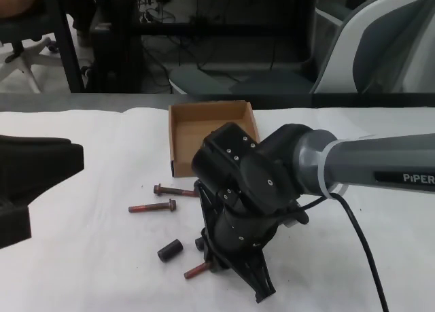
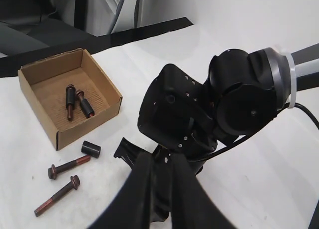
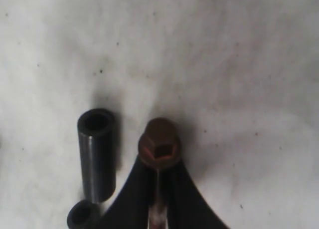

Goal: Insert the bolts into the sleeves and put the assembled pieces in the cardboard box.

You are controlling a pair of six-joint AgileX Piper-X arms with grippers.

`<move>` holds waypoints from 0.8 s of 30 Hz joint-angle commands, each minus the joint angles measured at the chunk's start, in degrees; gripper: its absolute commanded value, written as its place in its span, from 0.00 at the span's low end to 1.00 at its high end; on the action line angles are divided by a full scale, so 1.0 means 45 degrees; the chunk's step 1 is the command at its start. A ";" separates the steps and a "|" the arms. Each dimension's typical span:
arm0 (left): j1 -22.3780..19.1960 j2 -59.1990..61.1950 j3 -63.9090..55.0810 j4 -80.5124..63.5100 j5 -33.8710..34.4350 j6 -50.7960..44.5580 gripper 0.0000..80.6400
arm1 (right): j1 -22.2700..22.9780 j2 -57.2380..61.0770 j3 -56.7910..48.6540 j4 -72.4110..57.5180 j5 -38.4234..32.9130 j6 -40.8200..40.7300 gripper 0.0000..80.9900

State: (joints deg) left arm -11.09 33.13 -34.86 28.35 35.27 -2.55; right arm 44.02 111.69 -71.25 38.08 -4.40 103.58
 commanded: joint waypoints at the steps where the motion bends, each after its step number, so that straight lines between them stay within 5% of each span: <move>1: -0.0064 -0.0050 -0.0005 -0.0061 -0.0074 0.0095 0.20 | -0.0075 0.0232 0.0080 -0.0053 -0.0012 -0.0419 0.00; 20: -0.0064 0.1356 -0.0005 0.1980 -0.0398 0.0284 0.20 | -0.0458 -0.3520 0.0268 -0.0132 0.0800 -0.7768 0.01; 24: -0.0268 0.2491 -0.0028 0.2273 -0.0508 0.0284 0.49 | -0.0883 -0.4703 0.0741 -0.0084 0.0656 -0.9436 0.01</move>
State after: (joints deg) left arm -11.56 42.53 -34.78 37.95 33.58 -1.20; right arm 41.19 93.93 -69.01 37.71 -1.29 65.65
